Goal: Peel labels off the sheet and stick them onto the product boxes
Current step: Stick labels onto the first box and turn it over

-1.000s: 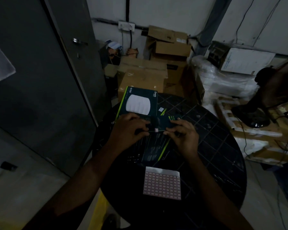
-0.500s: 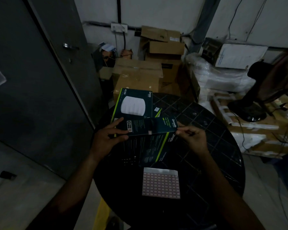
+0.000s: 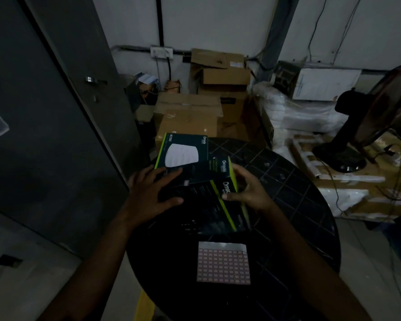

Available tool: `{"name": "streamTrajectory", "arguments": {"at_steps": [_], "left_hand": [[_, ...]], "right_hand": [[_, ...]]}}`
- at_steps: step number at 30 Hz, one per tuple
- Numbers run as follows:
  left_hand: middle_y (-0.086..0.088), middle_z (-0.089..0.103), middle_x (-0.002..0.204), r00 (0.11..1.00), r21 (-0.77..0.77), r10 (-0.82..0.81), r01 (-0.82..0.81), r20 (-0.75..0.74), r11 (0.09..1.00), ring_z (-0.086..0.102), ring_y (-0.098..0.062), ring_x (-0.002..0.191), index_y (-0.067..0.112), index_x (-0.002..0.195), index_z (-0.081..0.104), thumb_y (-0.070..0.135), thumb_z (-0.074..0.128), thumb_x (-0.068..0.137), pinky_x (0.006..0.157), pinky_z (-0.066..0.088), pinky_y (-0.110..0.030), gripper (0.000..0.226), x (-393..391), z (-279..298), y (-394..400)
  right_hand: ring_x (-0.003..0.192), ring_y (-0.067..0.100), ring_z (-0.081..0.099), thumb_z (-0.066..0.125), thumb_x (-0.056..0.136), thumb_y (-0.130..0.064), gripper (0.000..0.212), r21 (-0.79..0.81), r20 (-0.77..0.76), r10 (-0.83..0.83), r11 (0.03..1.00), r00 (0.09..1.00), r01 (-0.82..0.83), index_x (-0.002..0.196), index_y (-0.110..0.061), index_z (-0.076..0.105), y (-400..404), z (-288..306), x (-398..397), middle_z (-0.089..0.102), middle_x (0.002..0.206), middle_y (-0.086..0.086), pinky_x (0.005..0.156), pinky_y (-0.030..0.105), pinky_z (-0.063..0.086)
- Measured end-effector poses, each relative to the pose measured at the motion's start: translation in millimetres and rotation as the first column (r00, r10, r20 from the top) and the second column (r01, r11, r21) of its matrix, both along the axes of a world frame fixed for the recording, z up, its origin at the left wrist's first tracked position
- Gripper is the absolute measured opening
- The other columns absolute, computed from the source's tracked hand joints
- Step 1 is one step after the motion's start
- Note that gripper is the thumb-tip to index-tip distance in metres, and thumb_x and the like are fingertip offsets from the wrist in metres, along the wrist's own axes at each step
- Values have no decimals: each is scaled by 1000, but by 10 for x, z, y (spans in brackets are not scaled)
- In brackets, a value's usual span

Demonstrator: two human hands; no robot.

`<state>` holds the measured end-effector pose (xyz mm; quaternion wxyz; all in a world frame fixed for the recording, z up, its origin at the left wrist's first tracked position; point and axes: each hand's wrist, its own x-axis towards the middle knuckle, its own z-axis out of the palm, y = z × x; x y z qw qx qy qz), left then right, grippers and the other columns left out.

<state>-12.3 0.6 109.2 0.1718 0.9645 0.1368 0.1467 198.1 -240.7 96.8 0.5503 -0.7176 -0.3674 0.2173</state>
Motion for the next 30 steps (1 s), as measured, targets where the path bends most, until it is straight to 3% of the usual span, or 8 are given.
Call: {"name": "streamTrajectory", "arguments": {"at_steps": [2,5,9,15,18,21,25,30], "left_hand": [[11,34,152,998,-80,-55,56,18,995,23,-15,141,58,148,8,79,64,68,115,14,-46,100,55,249,-112],[16,35,145,976,-227,-186,208,115,951,27,0,130,55,149,12,57,85,61,110,27,-30,114,226,503,-287],[6,49,131,947,-247,-321,317,25,916,47,-12,124,60,143,24,44,89,61,104,42,-31,106,464,507,-323],[14,56,132,930,-328,-280,349,240,878,51,1,124,48,131,55,33,91,64,104,43,-22,77,356,279,-225],[18,56,134,940,-396,-228,316,254,862,49,4,126,42,127,61,29,92,63,107,43,-28,72,255,134,-22],[15,51,130,959,-303,-251,279,128,911,53,-9,120,46,124,55,31,90,63,99,47,-34,71,213,112,66],[19,50,128,954,153,-296,298,-37,942,43,-11,123,51,132,45,57,76,57,107,27,-37,81,325,277,-260],[11,46,143,921,-206,-389,375,-30,904,42,-12,131,51,143,31,41,85,63,109,38,-41,97,402,168,-496]], "right_hand": [[120,22,55,94,61,-24,92,4,189,17,1000,982,-18,143,-23,52,45,168,-1,59,126,9,103,38,45],[107,23,56,91,60,-46,93,-42,427,116,993,897,-109,143,-27,53,108,374,-51,55,110,10,93,45,50],[105,19,61,92,59,-47,85,-74,556,143,990,819,-123,134,-24,62,150,450,-203,58,112,3,85,46,53],[124,15,55,76,62,-71,103,-369,693,225,927,685,69,151,-48,30,-260,363,-52,57,139,-9,97,43,48],[116,20,56,62,65,-82,104,-503,703,274,843,656,188,151,-57,9,-511,274,31,58,130,-5,94,45,48],[108,20,54,54,69,-81,87,-516,701,298,839,648,173,145,-65,16,-521,263,-75,55,116,-4,90,45,47],[108,24,57,58,67,-75,70,-448,832,303,861,465,241,134,-60,45,-282,366,-308,60,120,-4,86,41,39],[108,23,60,76,57,-66,69,-416,870,316,882,378,222,122,-47,58,-120,502,-498,64,125,-9,87,41,43]]}}
